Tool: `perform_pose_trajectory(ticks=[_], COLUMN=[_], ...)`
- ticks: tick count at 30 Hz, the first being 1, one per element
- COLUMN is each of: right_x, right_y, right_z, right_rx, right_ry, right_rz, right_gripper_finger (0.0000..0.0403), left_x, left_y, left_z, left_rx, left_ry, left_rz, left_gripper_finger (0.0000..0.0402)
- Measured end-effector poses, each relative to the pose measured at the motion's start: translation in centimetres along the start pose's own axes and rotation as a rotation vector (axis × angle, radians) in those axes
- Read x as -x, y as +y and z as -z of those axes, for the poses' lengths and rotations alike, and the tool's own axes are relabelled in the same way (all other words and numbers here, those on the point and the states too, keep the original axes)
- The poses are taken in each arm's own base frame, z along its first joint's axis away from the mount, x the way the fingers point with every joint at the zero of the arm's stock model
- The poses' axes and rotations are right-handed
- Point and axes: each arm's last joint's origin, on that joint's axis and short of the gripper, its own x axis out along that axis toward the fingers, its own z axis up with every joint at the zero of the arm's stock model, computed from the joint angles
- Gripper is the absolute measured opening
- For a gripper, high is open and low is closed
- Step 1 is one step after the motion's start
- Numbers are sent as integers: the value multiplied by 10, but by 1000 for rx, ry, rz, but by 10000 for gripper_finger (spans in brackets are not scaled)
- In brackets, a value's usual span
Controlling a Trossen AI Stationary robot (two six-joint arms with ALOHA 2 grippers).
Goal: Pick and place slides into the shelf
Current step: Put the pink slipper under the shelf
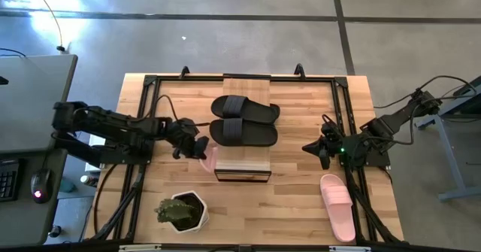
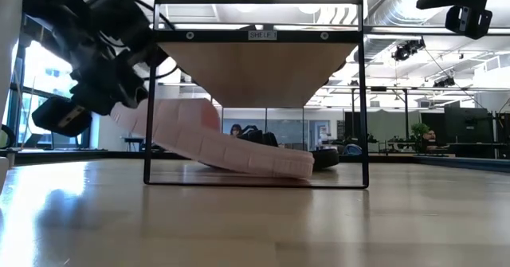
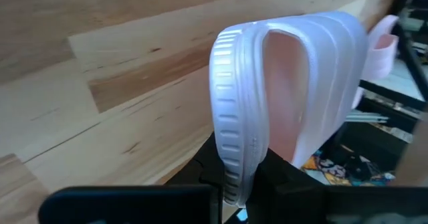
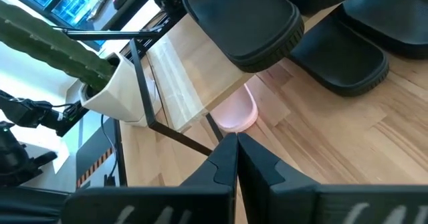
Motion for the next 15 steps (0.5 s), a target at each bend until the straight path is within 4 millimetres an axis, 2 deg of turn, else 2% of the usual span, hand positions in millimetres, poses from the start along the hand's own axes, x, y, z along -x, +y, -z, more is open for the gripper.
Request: perform_pose_trajectory(ticks=[11, 15], right_x=[0, 0], right_y=[0, 0], right_z=[0, 0], right_rx=[25, 26], right_ry=[-1, -1], right_rz=[0, 0], right_gripper_finger=[0, 0], left_x=[-5, -5], left_y=[2, 3], left_z=[0, 0], left_rx=[8, -5], left_ry=[16, 17], left_rz=[-26, -26], left_gripper_finger=[17, 33])
